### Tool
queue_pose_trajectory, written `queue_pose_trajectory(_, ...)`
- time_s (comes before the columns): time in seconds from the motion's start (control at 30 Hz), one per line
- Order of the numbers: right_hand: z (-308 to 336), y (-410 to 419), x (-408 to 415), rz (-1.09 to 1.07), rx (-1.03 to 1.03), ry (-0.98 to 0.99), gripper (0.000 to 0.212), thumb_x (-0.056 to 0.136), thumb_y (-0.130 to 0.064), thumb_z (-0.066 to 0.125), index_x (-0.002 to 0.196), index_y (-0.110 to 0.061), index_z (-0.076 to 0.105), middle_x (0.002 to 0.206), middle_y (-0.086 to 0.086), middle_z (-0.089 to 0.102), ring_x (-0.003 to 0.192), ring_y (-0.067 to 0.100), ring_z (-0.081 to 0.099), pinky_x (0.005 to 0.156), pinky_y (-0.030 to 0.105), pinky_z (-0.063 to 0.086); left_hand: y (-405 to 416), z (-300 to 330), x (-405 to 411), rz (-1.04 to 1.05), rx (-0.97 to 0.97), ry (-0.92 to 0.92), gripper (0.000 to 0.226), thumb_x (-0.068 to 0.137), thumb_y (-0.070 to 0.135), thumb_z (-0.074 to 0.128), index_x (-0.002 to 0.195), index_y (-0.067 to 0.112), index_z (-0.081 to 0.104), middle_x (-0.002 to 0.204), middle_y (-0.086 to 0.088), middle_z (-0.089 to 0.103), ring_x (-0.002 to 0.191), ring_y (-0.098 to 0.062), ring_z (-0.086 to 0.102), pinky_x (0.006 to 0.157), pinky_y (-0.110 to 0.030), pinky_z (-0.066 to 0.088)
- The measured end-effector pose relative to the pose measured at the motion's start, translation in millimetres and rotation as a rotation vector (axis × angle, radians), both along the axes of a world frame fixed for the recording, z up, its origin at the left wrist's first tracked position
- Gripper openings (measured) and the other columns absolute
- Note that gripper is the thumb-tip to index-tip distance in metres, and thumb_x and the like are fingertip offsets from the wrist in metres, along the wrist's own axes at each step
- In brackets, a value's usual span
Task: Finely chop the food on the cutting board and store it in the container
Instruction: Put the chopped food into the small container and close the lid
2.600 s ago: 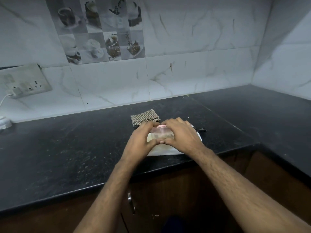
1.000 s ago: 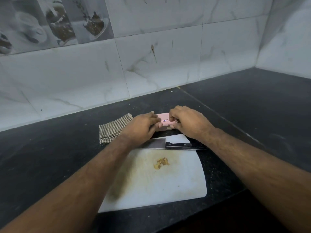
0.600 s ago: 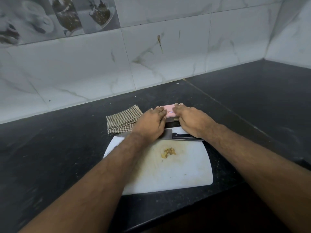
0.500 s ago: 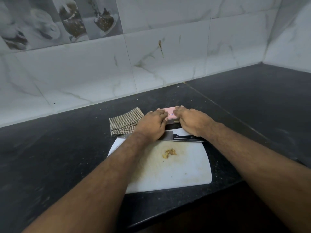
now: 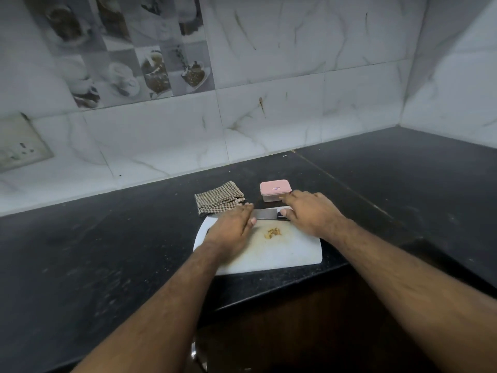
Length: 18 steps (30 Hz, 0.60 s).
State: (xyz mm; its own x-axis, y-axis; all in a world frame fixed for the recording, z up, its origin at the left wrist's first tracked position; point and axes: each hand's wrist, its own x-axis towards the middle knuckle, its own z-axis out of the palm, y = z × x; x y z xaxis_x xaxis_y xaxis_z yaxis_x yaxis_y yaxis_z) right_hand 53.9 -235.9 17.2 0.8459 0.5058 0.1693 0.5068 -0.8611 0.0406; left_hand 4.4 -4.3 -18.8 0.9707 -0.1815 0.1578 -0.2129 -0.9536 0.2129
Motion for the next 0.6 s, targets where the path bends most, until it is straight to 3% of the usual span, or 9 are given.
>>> queue_pose_trajectory(0.27,-20.8,-2.2,-24.4,-0.103,-0.007,0.037,0.040,0.106,-0.028,0.044,0.144,-0.018,0.044,0.137,0.004,0.053,0.123,0.021,0.052,0.106,0.042,0.042,-6.0,-0.4,-28.0,0.076,0.063,0.101,0.062,0.109,0.046,0.035,0.162,0.015,0.026,0.164,-0.008,0.037,0.149,-0.030,0.037,0.125,-0.045,0.024)
queue_pose_trajectory(0.43,-23.5,0.3,-17.3,-0.115,-0.004,-0.024,0.042,0.105,-0.033,0.046,0.144,-0.018,0.043,0.136,0.003,0.054,0.123,0.021,0.052,0.109,0.043,0.039,0.3,4.1,-27.4,0.066,0.126,-0.014,0.052,0.107,0.041,0.045,0.152,0.016,0.044,0.150,-0.007,0.055,0.134,-0.027,0.052,0.113,-0.040,0.039)
queue_pose_trajectory(0.6,-24.7,-3.0,-2.0,-0.063,0.027,-0.009,0.034,0.105,-0.028,0.049,0.138,-0.022,0.050,0.131,-0.001,0.057,0.119,0.018,0.053,0.102,0.039,0.042,15.1,17.7,-7.4,0.068,0.230,-0.044,0.047,0.105,0.027,0.043,0.151,0.016,0.045,0.149,-0.007,0.055,0.134,-0.026,0.052,0.116,-0.039,0.036)
